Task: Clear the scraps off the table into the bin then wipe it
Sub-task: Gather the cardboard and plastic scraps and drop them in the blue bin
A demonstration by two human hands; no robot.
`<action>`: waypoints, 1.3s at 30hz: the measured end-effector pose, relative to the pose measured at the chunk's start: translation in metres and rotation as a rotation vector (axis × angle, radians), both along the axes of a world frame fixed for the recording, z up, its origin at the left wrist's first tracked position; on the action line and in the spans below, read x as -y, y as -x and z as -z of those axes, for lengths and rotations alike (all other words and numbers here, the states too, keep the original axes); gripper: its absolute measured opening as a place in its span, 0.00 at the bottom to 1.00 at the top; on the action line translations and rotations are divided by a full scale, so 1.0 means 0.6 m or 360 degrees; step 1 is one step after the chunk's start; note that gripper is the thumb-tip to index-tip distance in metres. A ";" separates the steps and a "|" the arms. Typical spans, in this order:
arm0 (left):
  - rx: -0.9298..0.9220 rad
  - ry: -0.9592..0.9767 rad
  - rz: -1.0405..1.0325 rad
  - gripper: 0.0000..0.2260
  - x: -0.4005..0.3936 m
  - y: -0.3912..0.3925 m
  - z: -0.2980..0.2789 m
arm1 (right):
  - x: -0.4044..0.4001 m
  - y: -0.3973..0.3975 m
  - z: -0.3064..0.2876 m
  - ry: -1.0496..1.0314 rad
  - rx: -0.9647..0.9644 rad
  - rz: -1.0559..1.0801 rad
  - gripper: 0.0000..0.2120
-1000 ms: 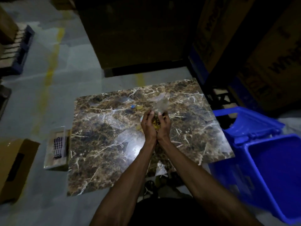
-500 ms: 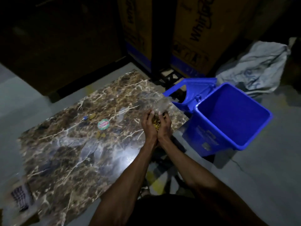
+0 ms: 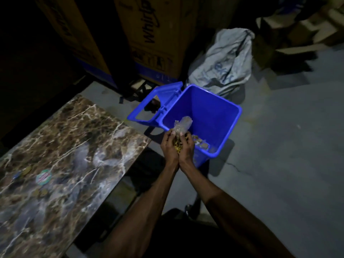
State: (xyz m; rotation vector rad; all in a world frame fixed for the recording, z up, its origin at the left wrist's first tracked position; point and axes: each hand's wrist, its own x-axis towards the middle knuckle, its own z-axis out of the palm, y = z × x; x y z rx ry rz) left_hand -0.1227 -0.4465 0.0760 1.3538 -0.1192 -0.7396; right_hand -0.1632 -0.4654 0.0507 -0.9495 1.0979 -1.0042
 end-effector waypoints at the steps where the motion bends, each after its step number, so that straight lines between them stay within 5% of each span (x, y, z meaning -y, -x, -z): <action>1: -0.0005 -0.0009 0.0028 0.06 0.024 0.018 -0.003 | 0.023 0.018 0.002 -0.0010 -0.0004 0.0030 0.07; 4: -0.0033 0.0025 0.0088 0.06 0.078 0.043 0.000 | 0.073 0.042 0.003 -0.0029 0.0005 0.0069 0.12; 9: -0.0082 0.0045 0.0174 0.06 0.180 0.056 0.017 | 0.167 0.055 -0.002 0.0000 0.0029 0.0131 0.06; 18: -0.0244 0.0018 0.0086 0.08 0.353 0.037 0.055 | 0.347 0.037 0.026 -0.0054 -0.0235 0.0072 0.08; 26: -0.0329 -0.0177 -0.0104 0.08 0.429 0.008 0.100 | 0.439 0.008 0.074 -0.0237 -0.0482 -0.0244 0.08; 32: -0.0741 -0.0589 -0.0111 0.20 0.469 0.014 0.176 | 0.538 0.025 0.133 -0.0623 -0.0766 -0.0624 0.12; 39: -0.0998 -0.0799 -0.0250 0.16 0.505 0.065 0.193 | 0.636 0.071 0.225 -0.1047 -0.0844 -0.0926 0.17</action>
